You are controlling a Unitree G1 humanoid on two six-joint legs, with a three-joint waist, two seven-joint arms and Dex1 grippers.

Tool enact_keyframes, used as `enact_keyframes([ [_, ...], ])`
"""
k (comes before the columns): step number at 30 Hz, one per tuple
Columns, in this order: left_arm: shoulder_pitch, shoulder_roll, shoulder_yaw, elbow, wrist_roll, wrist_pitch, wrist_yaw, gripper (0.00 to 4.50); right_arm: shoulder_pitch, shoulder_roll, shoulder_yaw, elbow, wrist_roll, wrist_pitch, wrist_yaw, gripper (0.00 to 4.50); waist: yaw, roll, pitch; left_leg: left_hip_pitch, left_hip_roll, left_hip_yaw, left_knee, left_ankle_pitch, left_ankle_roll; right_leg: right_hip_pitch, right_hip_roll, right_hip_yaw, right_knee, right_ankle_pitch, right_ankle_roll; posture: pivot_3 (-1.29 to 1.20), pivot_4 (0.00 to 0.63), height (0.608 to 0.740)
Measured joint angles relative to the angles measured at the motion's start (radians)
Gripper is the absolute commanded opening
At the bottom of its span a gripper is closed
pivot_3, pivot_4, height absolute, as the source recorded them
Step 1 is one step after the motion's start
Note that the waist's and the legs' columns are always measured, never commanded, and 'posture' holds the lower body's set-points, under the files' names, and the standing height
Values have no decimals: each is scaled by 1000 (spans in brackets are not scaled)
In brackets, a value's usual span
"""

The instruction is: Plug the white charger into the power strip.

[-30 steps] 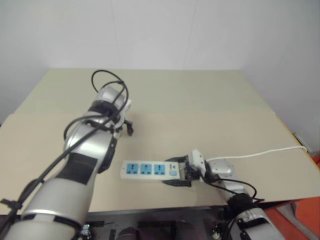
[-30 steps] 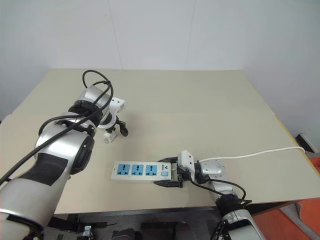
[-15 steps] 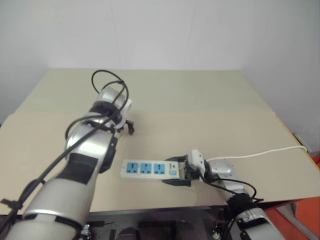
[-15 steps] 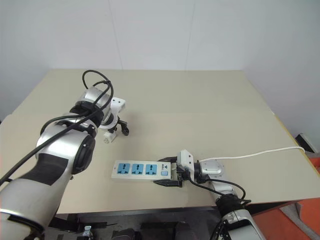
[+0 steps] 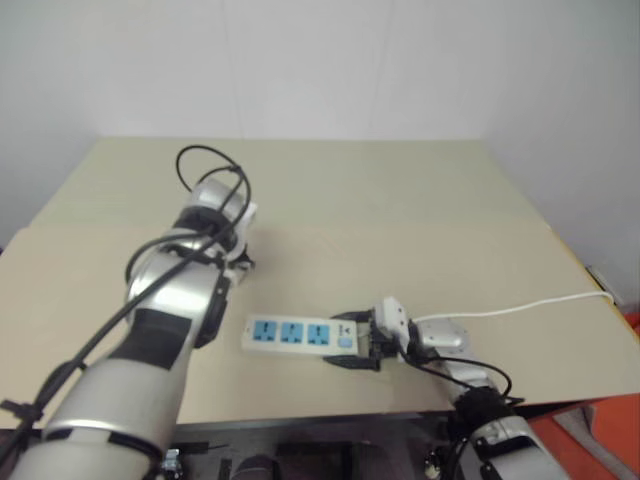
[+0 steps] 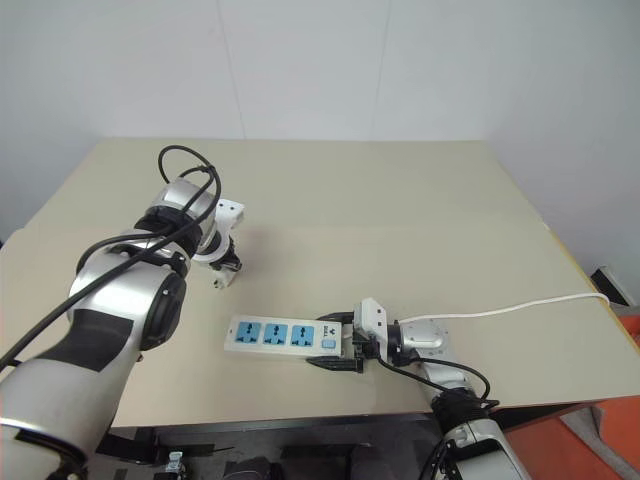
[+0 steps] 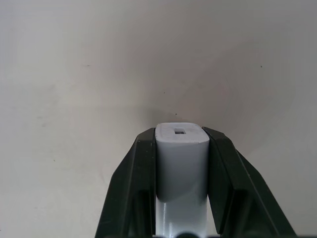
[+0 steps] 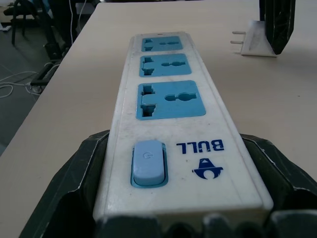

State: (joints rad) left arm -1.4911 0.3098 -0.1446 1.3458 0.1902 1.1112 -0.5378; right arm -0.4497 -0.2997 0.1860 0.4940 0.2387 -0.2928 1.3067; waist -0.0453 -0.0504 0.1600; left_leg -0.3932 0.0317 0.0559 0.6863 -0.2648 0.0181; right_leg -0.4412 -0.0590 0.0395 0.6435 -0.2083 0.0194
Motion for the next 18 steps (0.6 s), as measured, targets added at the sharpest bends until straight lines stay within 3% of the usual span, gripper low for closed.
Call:
enact_keyframes([
  [5, 0, 10, 0, -3, 0, -58, -25, 1012, 3, 0, 0, -3, 0, 2, -5, 3431, 0, 0, 0, 0, 0, 1, 0, 0, 0, 0, 0, 0, 0, 0, 0, 0, 150, 740],
  [11, 5, 48, 52, -116, -51, -277, -59, 1012, 4, -2, 0, -7, 0, 6, -9, 3431, 1, 0, 0, 0, 0, 0, 0, 0, 0, 0, 0, 0, 0, 0, 0, 0, 150, 740],
  [18, 229, 67, 219, -448, -224, -604, -102, 1012, 3, -1, 1, -7, -2, 14, -7, 3431, 2, 0, 0, 3, 1, 0, 0, 0, -1, 1, -1, 2, 2, 0, 0, 0, 150, 740],
])
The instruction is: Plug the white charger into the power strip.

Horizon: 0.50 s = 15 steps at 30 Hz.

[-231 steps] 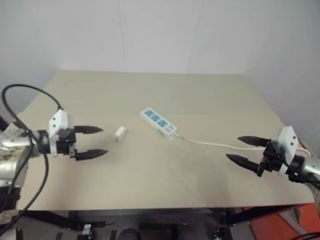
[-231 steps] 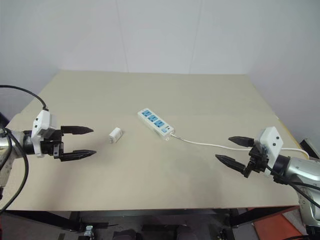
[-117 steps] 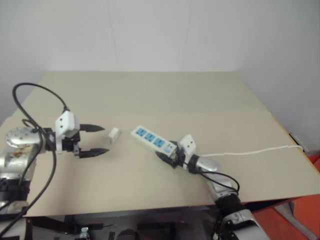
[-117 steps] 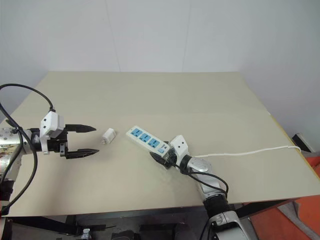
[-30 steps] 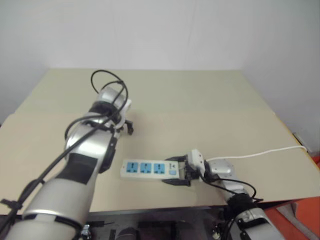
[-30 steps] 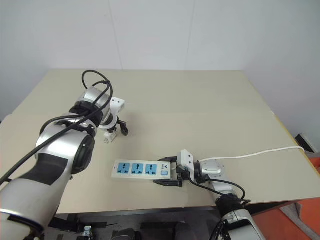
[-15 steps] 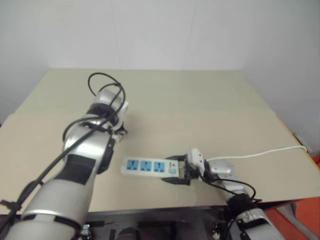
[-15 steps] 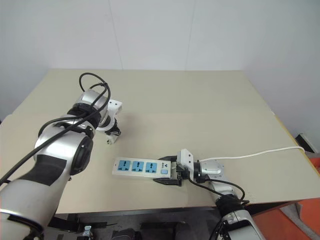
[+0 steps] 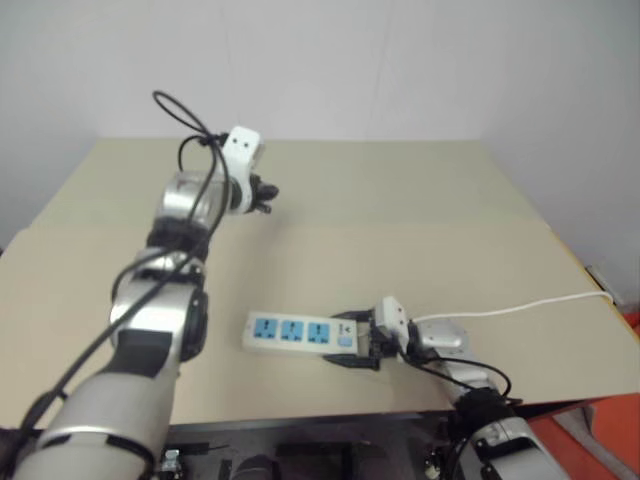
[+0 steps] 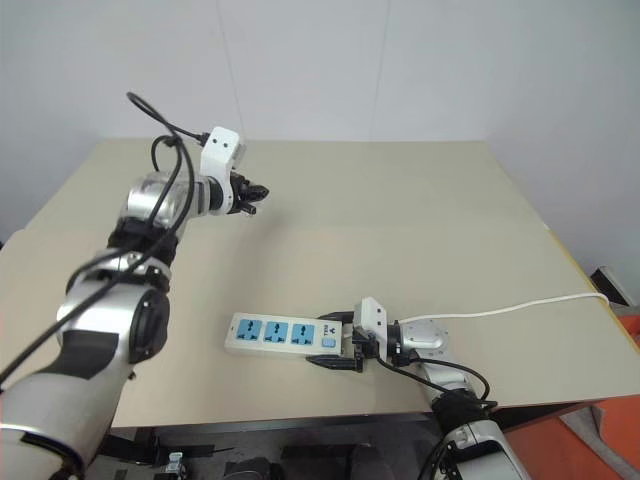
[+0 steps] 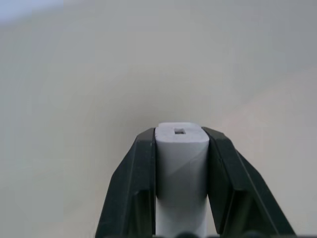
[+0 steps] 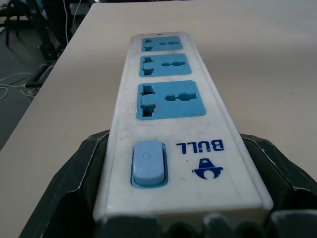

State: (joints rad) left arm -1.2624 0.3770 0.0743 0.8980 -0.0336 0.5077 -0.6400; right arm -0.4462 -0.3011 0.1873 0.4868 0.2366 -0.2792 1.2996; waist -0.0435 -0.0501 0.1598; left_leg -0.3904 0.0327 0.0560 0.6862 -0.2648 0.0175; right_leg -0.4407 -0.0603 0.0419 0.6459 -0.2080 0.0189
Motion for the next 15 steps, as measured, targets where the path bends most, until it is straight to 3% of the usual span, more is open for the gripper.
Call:
enact_keyframes([
  [9, 193, 51, 146, -318, -325, -4, -359, 1012, -11, 2, 2, 12, -10, 1, 6, 3431, -1, 0, 0, 2, 0, 0, 0, 0, 0, 2, 0, 0, 0, 0, 0, 0, 150, 740],
  [15, 321, 94, 151, -416, -478, 11, -607, 1012, -14, 5, 1, 14, -17, 1, 5, 3431, -3, 0, 0, 1, 0, 0, 1, 0, 0, 2, 1, 0, 0, 0, 0, 0, 150, 740],
])
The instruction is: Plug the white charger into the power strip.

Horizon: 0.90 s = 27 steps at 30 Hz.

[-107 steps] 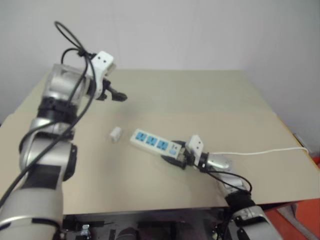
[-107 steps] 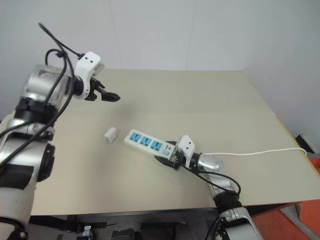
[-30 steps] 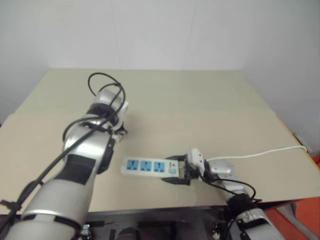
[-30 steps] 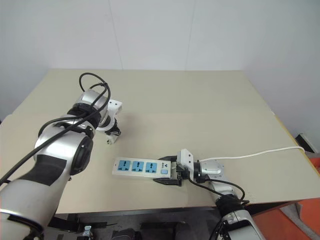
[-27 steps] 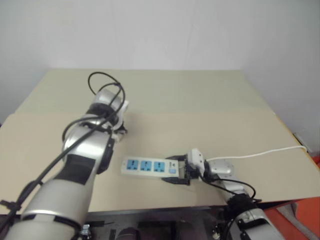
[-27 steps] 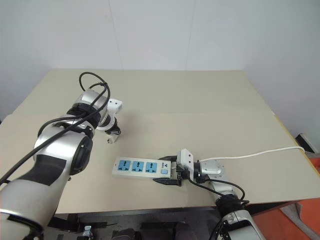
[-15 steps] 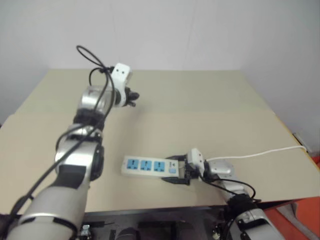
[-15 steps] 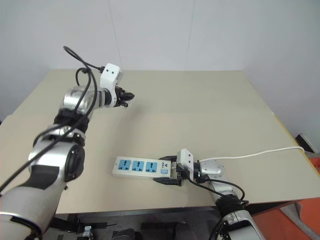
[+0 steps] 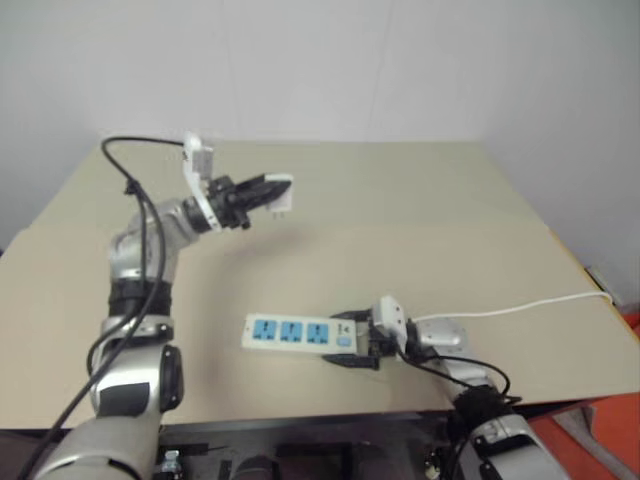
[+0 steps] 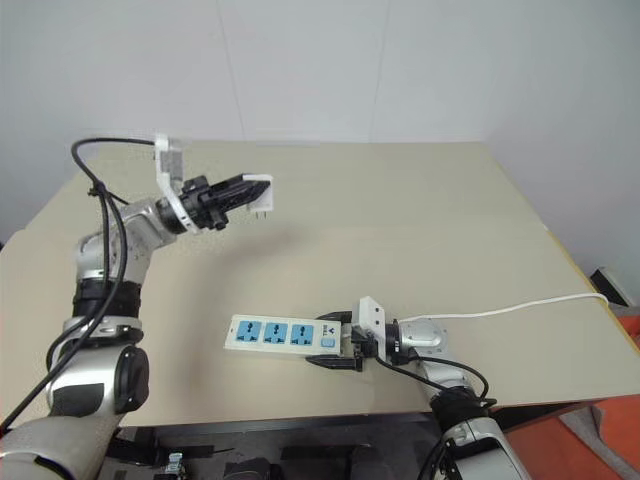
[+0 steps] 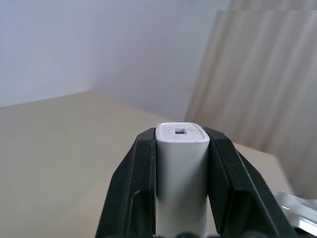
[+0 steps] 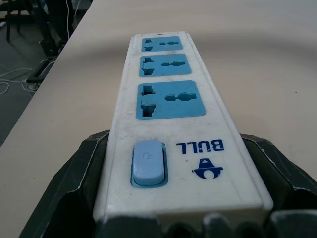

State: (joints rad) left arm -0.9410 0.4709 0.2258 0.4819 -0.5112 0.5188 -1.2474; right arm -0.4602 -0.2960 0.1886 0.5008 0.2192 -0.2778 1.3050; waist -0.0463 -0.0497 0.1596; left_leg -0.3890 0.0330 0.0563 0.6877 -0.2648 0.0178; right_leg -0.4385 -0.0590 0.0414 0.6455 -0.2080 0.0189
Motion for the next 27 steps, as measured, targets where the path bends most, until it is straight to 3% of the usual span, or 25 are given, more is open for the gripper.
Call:
enact_keyframes([
  [10, 50, 109, -68, -74, -84, 69, -291, 1012, 0, -2, 0, 0, 0, 6, 0, 3431, 1, 0, 0, 0, 0, 1, 1, 0, 0, 1, 1, 0, -3, 0, 0, 0, 150, 740],
  [16, 67, 164, -132, -76, -116, 50, -356, 1012, 0, -5, 0, 0, 0, 8, 1, 3431, 3, 0, 0, 0, 0, 0, 2, 0, 1, 1, 1, 0, -4, 0, 0, 0, 150, 740],
  [27, 252, 5, -189, -194, -79, -97, -273, 1012, 0, -6, -1, -3, 0, 21, -2, 3431, 4, 0, 0, 0, 1, 0, 6, -1, 2, 2, 1, 0, -4, 0, 0, 0, 150, 740],
])
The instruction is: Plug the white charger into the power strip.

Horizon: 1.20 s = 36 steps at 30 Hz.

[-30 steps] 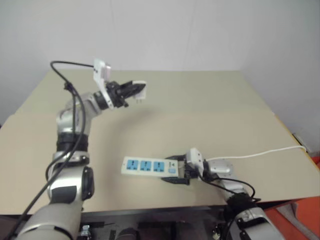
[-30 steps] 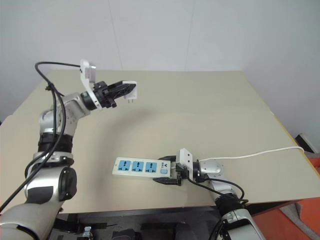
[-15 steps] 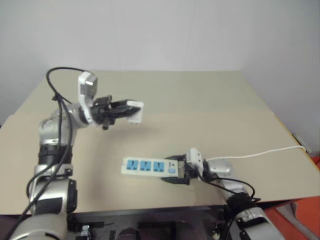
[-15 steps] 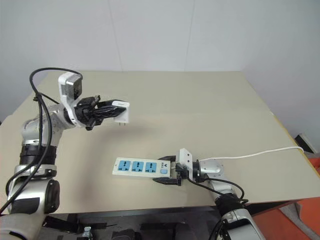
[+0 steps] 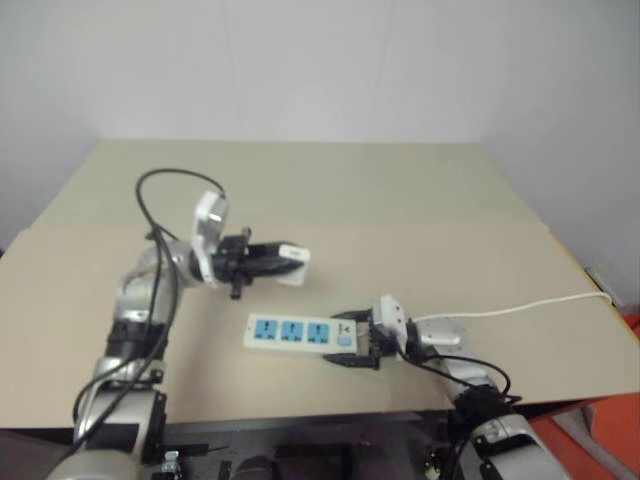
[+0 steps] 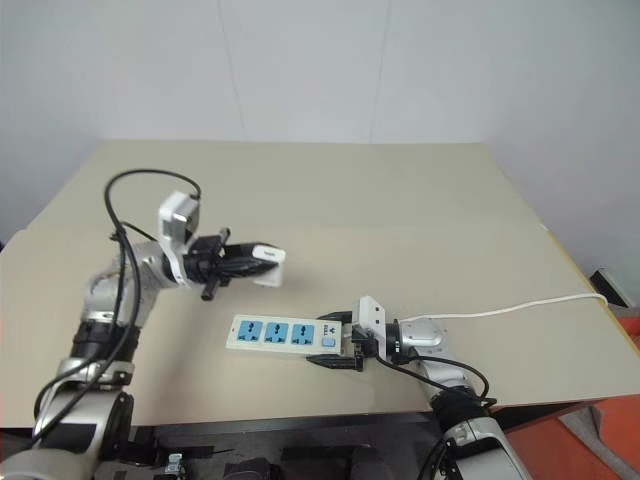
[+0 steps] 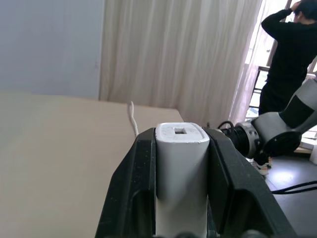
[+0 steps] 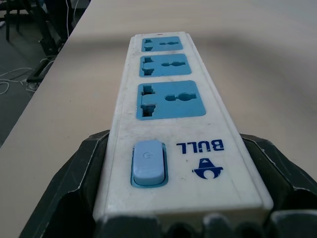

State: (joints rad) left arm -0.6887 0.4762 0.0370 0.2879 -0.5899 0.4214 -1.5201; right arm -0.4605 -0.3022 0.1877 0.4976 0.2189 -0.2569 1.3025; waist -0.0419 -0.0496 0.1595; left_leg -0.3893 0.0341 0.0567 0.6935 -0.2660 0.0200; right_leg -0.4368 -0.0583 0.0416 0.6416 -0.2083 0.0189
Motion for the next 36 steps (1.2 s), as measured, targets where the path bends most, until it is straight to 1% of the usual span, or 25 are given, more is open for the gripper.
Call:
enact_keyframes([
  [6, 18, -4, -13, -39, 1, -5, 11, 1012, 0, -1, 0, -2, 0, 6, 0, 3431, 0, 0, 0, 0, 0, 0, 0, 0, 0, 0, 0, 0, 0, 0, 0, 0, 150, 740],
  [10, 44, -13, -37, -39, 23, -46, 3, 1012, 0, -2, 0, -3, 0, 6, 2, 3431, 0, 0, 0, 0, 0, 0, 0, 0, 0, 0, 0, 0, 0, 0, 0, 0, 150, 740],
  [15, 95, -45, -87, -39, 67, -108, 3, 1012, 0, -2, 0, -3, 0, 6, 0, 3431, 1, 0, 0, 0, 0, 0, 0, 0, 0, 0, 0, 0, 0, 0, 0, 0, 150, 740],
  [19, 112, -92, -135, 3, 122, -201, 4, 1012, 0, -4, 0, -8, 0, 17, 0, 3431, 2, 0, 0, 0, 0, 1, 0, 0, 1, 0, 0, 0, -1, 0, 0, 0, 150, 740],
  [24, 149, -145, -169, 9, 148, -240, 26, 1012, 6, -8, 0, -25, 0, 38, -3, 3431, 2, 0, 0, 0, 0, 0, 0, -1, 1, 0, 0, 0, -1, 0, 0, 0, 150, 740],
  [36, 155, -134, -174, 51, 176, -298, 33, 1012, 26, -10, 1, -56, 0, 52, -18, 3431, 2, 0, 0, 0, 0, 0, 0, -1, 1, 0, 0, 0, -1, 0, 0, 0, 150, 740],
])
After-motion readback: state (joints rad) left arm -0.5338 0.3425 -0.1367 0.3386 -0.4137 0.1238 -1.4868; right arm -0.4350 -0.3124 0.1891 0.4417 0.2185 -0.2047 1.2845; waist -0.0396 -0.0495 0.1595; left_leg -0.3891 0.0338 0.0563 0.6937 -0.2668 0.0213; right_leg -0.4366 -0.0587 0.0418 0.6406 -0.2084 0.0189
